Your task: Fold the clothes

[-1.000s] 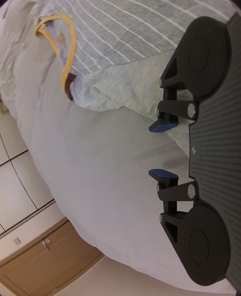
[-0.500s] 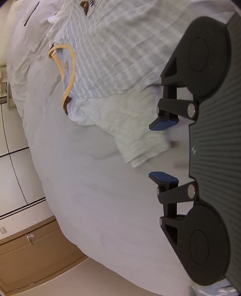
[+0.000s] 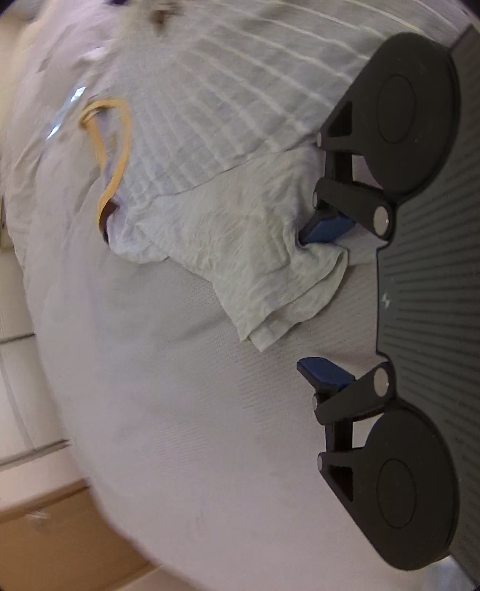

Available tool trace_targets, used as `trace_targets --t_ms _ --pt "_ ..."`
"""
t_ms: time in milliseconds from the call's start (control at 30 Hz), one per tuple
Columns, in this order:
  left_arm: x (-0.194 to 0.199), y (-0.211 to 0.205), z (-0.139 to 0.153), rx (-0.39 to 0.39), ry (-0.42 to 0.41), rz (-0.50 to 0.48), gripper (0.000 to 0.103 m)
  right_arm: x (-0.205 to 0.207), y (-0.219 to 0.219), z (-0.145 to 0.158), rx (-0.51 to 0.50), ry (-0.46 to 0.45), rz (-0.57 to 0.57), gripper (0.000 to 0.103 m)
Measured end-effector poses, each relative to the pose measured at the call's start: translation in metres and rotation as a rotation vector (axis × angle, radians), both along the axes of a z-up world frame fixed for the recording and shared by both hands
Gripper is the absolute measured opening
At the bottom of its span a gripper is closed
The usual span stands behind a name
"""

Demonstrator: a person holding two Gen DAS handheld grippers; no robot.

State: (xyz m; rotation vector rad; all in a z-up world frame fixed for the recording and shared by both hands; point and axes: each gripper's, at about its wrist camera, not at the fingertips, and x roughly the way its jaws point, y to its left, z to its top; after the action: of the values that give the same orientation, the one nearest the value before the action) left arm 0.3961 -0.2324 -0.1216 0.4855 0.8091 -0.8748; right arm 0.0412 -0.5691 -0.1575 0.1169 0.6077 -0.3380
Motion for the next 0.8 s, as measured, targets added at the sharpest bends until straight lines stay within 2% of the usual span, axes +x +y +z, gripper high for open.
trace_targets --t_ms 67,133,200,300,400,467,600,800 --pt "0.013 0.004 0.005 -0.030 0.085 0.026 0.063 0.018 0.000 0.000 -0.014 0.002 0.009 0.056" --pt "0.022 0.006 0.012 -0.027 0.140 0.035 0.063 0.038 -0.003 0.000 0.034 0.035 0.002 0.056" --pt "0.031 0.008 0.020 -0.023 0.194 0.044 0.063 0.052 0.000 0.006 0.070 0.091 0.005 0.056" --pt "0.042 0.007 0.035 0.011 0.232 0.040 0.061 0.067 0.010 0.027 0.055 0.187 0.027 0.056" --pt "0.054 -0.001 0.053 0.042 0.221 0.020 0.061 0.074 0.010 0.058 0.070 0.272 0.020 0.056" --pt "0.063 -0.013 0.063 0.053 0.204 0.008 0.061 0.077 0.009 0.078 0.041 0.317 0.008 0.056" --pt "0.073 -0.047 0.076 0.086 0.154 -0.006 0.061 0.085 -0.012 0.108 0.022 0.374 -0.016 0.056" --pt "0.068 -0.102 0.073 0.112 0.126 -0.030 0.062 0.108 -0.058 0.102 -0.003 0.410 0.079 0.056"
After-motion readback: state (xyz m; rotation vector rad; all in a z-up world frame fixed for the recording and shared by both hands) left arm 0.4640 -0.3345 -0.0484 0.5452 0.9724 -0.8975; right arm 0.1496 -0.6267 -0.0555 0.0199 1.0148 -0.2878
